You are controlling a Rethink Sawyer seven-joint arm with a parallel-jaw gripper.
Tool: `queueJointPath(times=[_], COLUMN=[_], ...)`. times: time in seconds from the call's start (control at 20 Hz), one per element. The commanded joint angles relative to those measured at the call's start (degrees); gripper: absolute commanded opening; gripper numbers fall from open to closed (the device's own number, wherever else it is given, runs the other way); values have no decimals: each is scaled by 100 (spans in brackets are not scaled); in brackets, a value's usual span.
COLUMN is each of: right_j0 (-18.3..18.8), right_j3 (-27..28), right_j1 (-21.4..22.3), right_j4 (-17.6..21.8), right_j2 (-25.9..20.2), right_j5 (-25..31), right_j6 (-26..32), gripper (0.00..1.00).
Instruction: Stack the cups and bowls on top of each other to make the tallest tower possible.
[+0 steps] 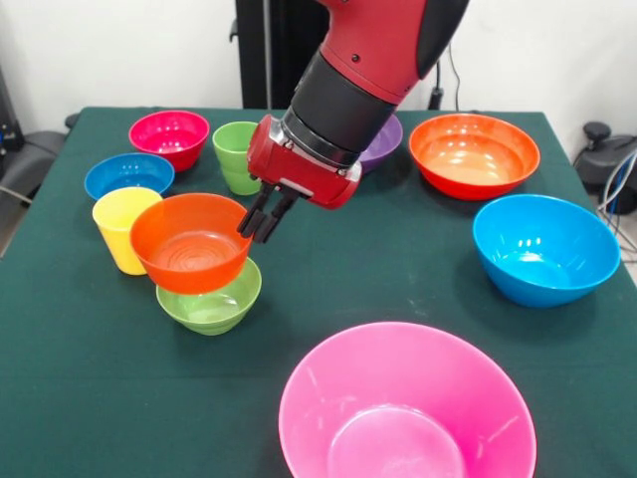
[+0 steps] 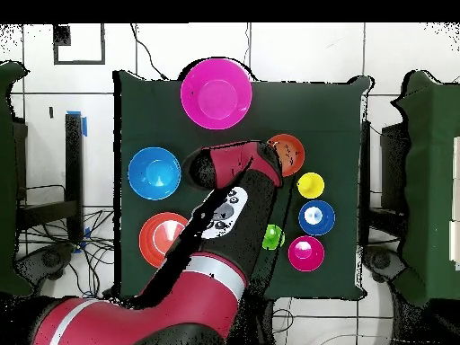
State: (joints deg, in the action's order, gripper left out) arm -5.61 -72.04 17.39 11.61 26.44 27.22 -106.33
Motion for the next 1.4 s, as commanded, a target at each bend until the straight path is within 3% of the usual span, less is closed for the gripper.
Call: queueJointPath(times=[0.05, 1.4], right_j0=[116, 88], right_j3=[215, 625], right_j1=[-207, -427], right_j4=[187, 95], right_j2=[-748, -705], right_j5=[-19, 30], right_j6=[-54, -221], gripper=[0, 0])
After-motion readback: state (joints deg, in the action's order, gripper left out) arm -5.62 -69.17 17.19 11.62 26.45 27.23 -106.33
